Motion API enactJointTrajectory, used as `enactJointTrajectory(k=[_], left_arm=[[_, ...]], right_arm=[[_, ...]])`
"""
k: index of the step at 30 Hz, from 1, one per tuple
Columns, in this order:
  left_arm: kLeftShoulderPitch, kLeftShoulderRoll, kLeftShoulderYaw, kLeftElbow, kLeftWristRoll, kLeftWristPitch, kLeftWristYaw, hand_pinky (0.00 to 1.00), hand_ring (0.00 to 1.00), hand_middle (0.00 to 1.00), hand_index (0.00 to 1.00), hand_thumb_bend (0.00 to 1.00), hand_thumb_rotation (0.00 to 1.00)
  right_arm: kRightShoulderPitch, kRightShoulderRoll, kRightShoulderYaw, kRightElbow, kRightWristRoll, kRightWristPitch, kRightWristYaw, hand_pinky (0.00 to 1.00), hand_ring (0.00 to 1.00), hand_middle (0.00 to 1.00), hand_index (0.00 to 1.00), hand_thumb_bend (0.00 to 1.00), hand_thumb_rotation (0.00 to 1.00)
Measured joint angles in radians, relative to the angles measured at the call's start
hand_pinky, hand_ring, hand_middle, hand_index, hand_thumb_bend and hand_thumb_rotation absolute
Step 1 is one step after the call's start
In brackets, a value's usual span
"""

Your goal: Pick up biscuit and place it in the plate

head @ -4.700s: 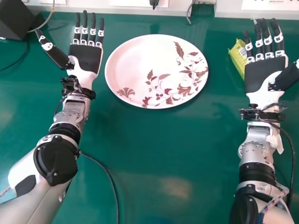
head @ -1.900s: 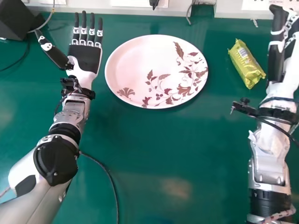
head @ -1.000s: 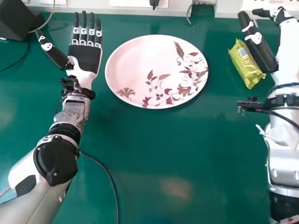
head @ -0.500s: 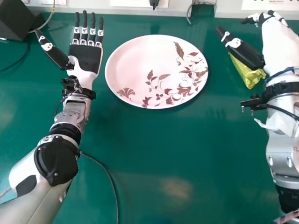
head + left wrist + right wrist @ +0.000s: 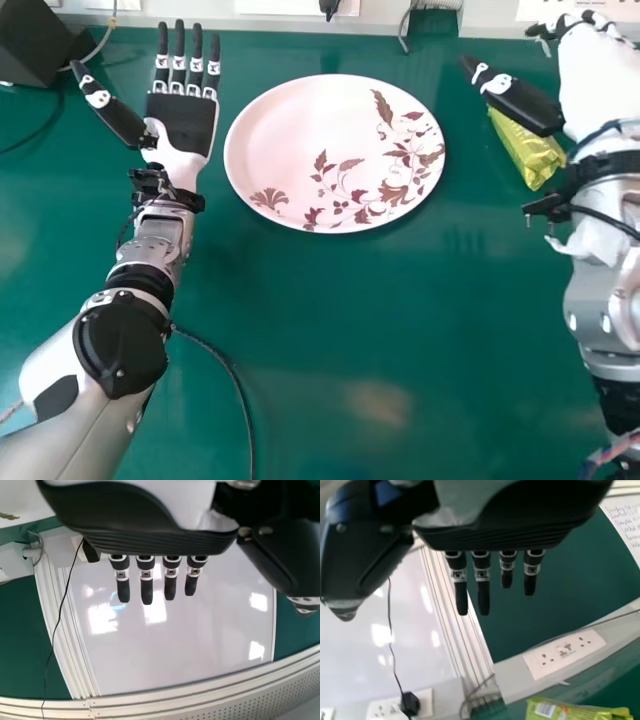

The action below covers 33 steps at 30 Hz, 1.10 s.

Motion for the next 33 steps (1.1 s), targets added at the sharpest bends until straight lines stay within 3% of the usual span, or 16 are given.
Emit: enactJointTrajectory(k=[17,33], left_arm=[[0.000,0.000,0.000,0.000,0.003,0.004,0.000,0.99,0.94,0.98,1.00,1.00,0.71],[0.000,0.000,0.000,0.000,0.003,0.006,-0.002,0.98,0.93,0.98,1.00,1.00,0.71]], right_arm=[[-0.054,-0.010,0.053,0.094,-0.101,0.051,0.059,0.93,0.81,0.85,0.86,1.00,0.42],[-0.098,-0.039,0.082,0.237,-0.130,0.081,0.104,0.91,0.80,0.84,0.87,1.00,0.40]])
